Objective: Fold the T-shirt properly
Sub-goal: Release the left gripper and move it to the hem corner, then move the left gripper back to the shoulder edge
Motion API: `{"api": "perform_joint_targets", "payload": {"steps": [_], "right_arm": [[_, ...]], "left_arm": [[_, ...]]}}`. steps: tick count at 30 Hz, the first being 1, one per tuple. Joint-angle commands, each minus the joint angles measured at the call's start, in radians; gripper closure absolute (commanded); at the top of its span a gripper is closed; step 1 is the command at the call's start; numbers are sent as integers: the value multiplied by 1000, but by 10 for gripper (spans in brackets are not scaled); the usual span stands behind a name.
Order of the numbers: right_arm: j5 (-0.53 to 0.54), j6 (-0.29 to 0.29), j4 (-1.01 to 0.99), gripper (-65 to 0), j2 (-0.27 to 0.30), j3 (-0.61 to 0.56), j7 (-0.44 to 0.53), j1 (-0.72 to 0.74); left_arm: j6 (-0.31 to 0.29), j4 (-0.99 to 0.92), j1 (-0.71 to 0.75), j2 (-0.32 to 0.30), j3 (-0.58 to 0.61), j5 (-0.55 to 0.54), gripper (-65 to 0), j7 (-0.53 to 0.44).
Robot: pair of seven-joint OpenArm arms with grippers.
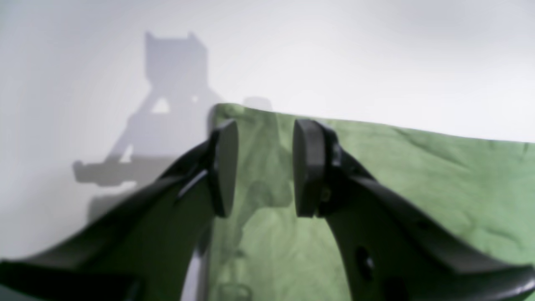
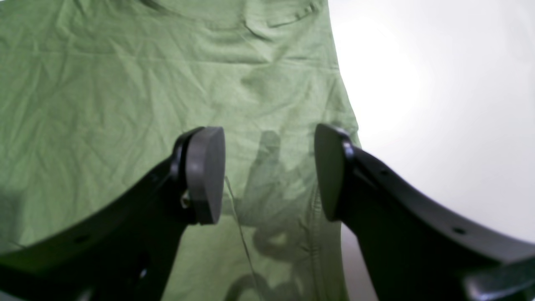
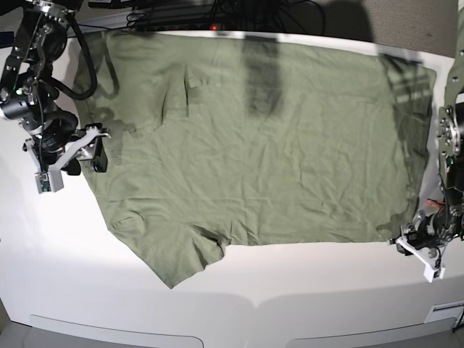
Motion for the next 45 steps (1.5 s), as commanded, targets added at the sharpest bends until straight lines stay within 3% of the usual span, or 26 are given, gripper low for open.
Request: {"api": "perform_joint_targets", "payload": {"steps": [1,10,12,14,18,21,24,26,30,34,37,45], "right_arm": [[10,7,19,-343,14,6,20,11],[10,12,19,-343,14,6,7,11],[10,23,19,-343,14,6,7,11],[10,31,19,-343,14,6,7,11],[10,32,19,-343,14,6,2,11],[14,34,19,-343,14,6,-18,11],[82,93,19,-343,18,6,-16,8],[137,113,20,-343,20,6,-6,10],[183,113,20,-343,19,6,3,10],[184,113,20,-342,19,6,-6,-12],[184,113,20,-342,19,6,-12,-50],[185,113,31,-342,19,6,-14,-138]], "left_arm": [[-8,3,-32,-17,-3,0,-215,-19],[-16,2,86,-15,-3,-1,-215,-48],[-48,2,105,-16,-3,-1,-215,-41],[-117,2,109,-16,-3,-10,-215,-30],[-222,11,105,-16,-3,-95,-215,26],[-222,24,106,-18,-3,-109,-215,57],[-221,76,106,-36,-3,-108,-215,73],[-193,155,107,-57,-3,-110,-215,119],[-31,345,111,-104,-3,-109,-215,193],[-2,562,184,-143,-3,-111,-215,266],[18,774,319,-158,-3,-175,-215,345],[230,1400,747,-157,-3,-123,-215,414]]}}
